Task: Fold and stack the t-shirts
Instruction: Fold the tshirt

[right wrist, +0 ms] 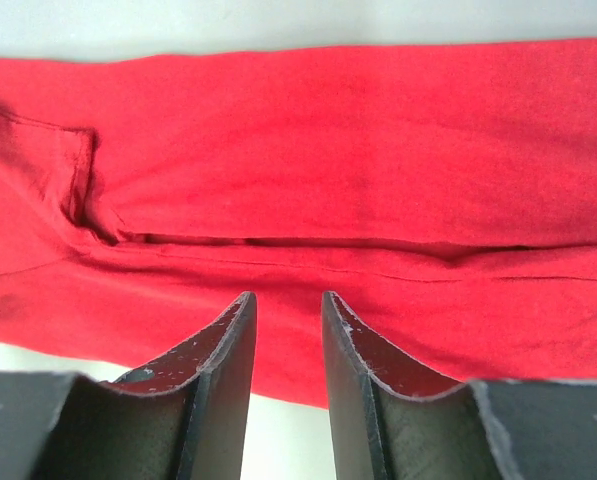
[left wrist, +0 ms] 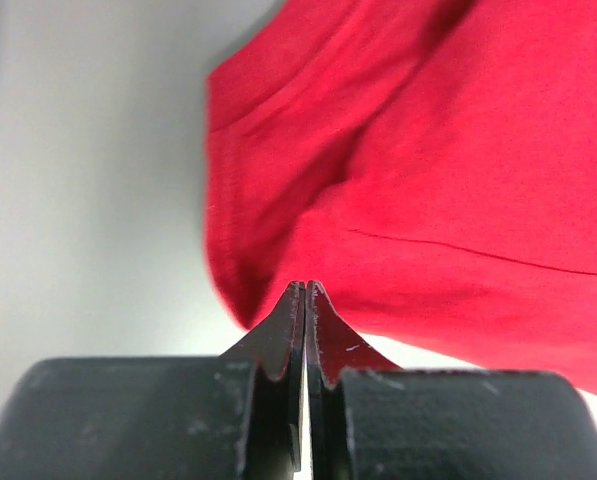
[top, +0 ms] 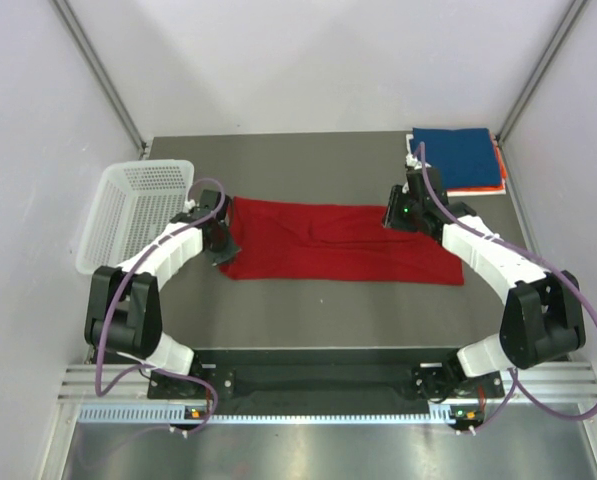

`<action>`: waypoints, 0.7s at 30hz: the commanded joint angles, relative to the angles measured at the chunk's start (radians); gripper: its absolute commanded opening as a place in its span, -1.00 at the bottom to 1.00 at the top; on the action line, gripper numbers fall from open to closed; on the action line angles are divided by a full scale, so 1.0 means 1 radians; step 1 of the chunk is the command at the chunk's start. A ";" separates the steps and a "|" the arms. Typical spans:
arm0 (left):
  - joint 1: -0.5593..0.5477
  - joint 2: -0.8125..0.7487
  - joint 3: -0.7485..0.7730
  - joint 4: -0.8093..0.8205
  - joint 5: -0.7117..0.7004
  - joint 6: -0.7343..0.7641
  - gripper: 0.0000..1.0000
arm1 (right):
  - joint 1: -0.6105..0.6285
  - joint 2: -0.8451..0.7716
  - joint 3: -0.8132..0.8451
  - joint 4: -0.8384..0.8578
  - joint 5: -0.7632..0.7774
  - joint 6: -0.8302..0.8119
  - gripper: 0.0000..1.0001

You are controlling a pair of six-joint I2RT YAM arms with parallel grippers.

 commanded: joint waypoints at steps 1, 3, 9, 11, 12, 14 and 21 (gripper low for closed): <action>-0.003 -0.044 -0.029 -0.038 -0.065 0.020 -1.00 | 0.009 0.008 -0.005 0.058 -0.027 -0.006 -0.34; -0.003 -0.030 -0.039 -0.032 -0.067 0.020 -1.00 | 0.009 0.013 -0.005 0.064 -0.037 0.000 -0.34; -0.003 0.008 -0.082 0.001 -0.101 0.007 -1.00 | 0.009 0.019 0.000 0.075 -0.043 0.005 -0.33; -0.003 0.019 -0.091 -0.007 -0.153 0.007 -1.00 | 0.010 0.017 0.003 0.076 -0.044 0.002 -0.33; -0.003 0.023 -0.101 -0.004 -0.165 0.007 -1.00 | 0.010 0.016 0.000 0.079 -0.044 0.003 -0.34; -0.003 0.033 -0.115 0.010 -0.168 0.008 -1.00 | 0.009 0.011 -0.003 0.083 -0.044 0.002 -0.33; -0.003 0.028 -0.100 0.007 -0.179 0.011 -1.00 | 0.009 -0.007 -0.013 0.076 -0.046 -0.003 -0.33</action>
